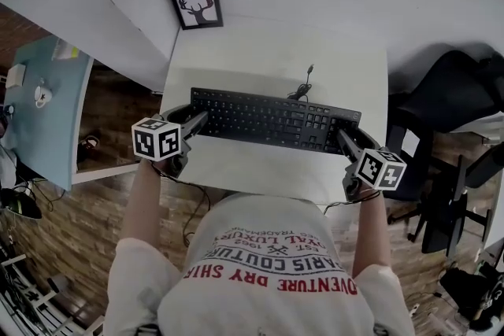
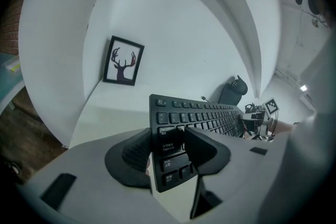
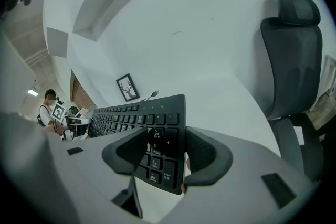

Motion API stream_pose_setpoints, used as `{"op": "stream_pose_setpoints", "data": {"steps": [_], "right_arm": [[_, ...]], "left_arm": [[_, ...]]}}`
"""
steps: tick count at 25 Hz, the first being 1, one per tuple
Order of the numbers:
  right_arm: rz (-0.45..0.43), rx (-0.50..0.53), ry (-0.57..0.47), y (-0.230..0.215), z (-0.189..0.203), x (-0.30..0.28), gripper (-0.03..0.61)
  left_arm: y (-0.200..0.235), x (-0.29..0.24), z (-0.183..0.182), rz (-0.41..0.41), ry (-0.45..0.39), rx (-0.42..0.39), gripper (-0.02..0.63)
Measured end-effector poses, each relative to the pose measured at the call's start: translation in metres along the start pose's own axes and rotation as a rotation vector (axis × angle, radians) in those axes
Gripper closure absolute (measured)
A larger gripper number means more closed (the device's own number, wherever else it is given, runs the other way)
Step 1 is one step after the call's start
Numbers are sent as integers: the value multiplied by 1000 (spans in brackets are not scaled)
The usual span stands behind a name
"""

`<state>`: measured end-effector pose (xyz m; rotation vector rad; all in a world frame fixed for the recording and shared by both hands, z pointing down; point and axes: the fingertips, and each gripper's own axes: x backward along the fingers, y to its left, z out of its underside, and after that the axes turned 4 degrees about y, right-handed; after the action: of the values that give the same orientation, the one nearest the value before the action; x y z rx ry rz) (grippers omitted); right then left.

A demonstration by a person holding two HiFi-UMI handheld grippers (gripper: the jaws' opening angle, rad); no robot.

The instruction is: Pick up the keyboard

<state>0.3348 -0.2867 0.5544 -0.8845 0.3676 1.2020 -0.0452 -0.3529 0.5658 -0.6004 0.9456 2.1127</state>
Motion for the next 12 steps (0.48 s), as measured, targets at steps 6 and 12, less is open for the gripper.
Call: {"op": "stream_pose_setpoints", "data": {"steps": [6, 12], "right_arm": [[-8, 38, -66, 11, -50, 13, 344], [-9, 64, -133, 20, -87, 36, 344]], "left_arm": [[-10, 15, -53, -9, -88, -51, 413], [-29, 33, -95, -9, -161, -105, 413]]}}
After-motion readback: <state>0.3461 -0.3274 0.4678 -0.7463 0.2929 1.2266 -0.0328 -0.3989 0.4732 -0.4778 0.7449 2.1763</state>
